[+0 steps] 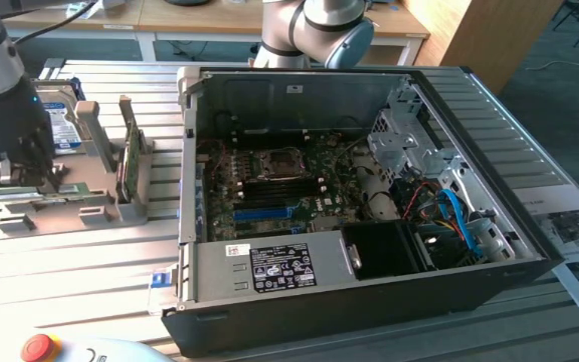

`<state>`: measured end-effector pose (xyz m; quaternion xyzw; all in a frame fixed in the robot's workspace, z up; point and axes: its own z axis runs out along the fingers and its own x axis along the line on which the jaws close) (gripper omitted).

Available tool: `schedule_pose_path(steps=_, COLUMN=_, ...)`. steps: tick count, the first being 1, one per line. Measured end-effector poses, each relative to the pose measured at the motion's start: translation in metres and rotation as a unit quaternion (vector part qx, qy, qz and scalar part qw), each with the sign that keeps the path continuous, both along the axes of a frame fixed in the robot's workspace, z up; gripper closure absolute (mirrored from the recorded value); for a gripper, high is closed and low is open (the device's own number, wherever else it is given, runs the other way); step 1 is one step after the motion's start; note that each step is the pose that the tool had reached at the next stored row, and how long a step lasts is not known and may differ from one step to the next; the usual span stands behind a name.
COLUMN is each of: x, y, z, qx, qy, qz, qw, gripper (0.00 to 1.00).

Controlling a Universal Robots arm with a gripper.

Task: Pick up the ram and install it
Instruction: 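Pick up the ram and move it above insertion slot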

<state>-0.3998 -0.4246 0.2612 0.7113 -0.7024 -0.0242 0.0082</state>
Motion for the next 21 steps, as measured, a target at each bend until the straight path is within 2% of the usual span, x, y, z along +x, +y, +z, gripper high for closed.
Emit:
schedule_pose_path(steps=13, x=0.0, y=0.0, z=0.0317, qx=-0.0028, qy=0.0029, qz=-0.002, qw=1.0, gripper=0.88)
schedule_pose_path(steps=21, x=0.001, y=0.0, z=0.0595, qx=-0.0067, qy=0.006, qz=-0.003, qw=1.0, gripper=0.88)
